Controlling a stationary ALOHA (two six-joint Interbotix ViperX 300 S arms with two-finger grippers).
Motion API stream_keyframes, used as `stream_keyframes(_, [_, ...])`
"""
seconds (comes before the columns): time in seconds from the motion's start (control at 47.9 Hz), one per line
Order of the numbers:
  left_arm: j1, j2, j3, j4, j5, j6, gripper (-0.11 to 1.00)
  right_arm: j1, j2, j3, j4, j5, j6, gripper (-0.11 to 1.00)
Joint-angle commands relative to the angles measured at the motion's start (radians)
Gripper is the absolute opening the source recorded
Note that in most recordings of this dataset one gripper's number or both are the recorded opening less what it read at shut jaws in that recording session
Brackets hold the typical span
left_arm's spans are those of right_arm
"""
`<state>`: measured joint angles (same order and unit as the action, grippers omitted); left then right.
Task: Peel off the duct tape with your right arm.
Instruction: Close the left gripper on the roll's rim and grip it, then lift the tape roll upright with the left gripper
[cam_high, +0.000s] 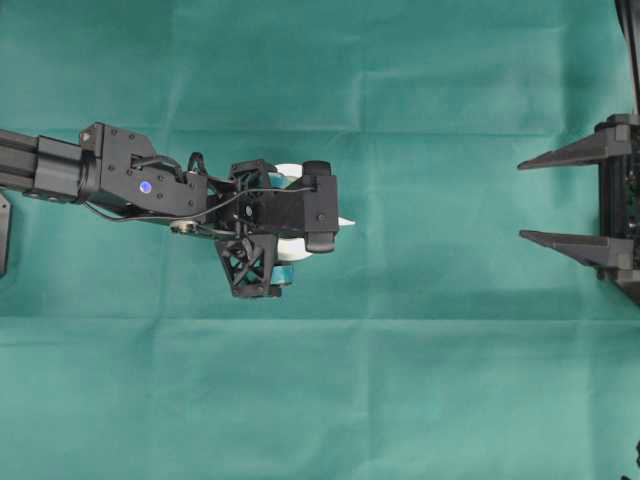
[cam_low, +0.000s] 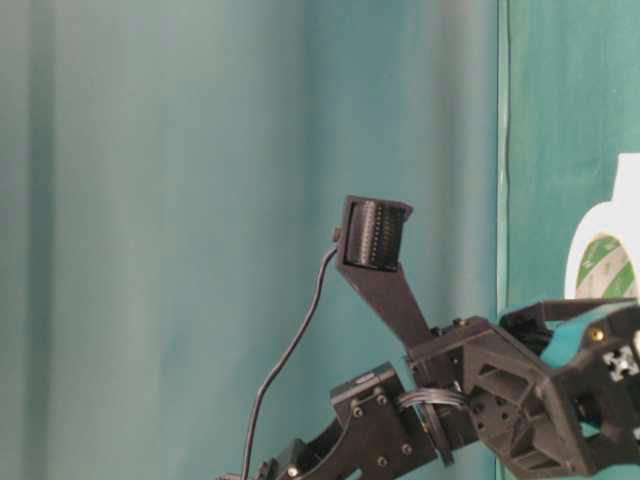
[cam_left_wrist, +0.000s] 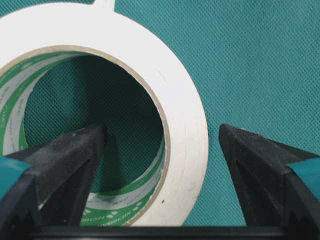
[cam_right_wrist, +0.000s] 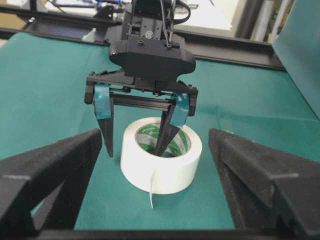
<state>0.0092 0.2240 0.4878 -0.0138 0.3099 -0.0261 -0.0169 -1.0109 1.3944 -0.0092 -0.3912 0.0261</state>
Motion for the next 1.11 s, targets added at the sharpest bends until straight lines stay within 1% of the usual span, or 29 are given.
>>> stream_keyframes(0.0, [0.003,-0.017,-0.017,0.000,-0.009,0.000,0.97,0.000,0.003,-0.012,-0.002,-0.011,0.002,0.83])
stream_keyframes(0.209, [0.003,-0.018,-0.023,0.005,-0.005,0.003,0.96,0.000,0.003,-0.012,0.000,-0.011,0.002,0.83])
stream_keyframes(0.292, [0.002,-0.018,-0.034,0.009,0.012,0.017,0.92,0.000,0.003,-0.011,0.000,-0.011,0.002,0.83])
stream_keyframes(0.355, [0.000,-0.018,-0.041,0.009,0.040,0.046,0.78,0.000,0.003,-0.011,0.000,-0.011,0.002,0.83])
stream_keyframes(0.438, [-0.002,-0.018,-0.054,0.008,0.081,0.083,0.54,0.000,0.003,-0.012,-0.002,-0.011,0.002,0.83])
stream_keyframes(0.501, [-0.002,-0.020,-0.063,0.009,0.095,0.098,0.36,0.000,0.003,-0.011,0.000,-0.011,0.002,0.83])
stream_keyframes(0.543, [-0.003,-0.021,-0.069,0.009,0.100,0.106,0.26,0.000,0.003,-0.011,0.000,-0.011,0.002,0.83])
stream_keyframes(0.564, [-0.003,-0.023,-0.072,0.009,0.100,0.109,0.25,0.000,0.003,-0.011,-0.002,-0.011,0.002,0.83])
stream_keyframes(0.626, [-0.006,-0.028,-0.078,0.008,0.101,0.124,0.21,0.000,0.003,-0.011,0.000,-0.011,0.002,0.83])
stream_keyframes(0.731, [-0.009,-0.035,-0.083,0.009,0.107,0.150,0.21,0.000,0.003,-0.009,0.000,-0.011,0.002,0.83])
stream_keyframes(0.939, [-0.012,-0.091,-0.103,0.008,0.147,0.153,0.21,0.000,0.003,-0.005,0.000,-0.011,0.002,0.83])
stream_keyframes(1.085, [-0.014,-0.156,-0.137,0.008,0.206,0.155,0.21,0.000,0.003,-0.003,0.000,-0.011,0.002,0.83])
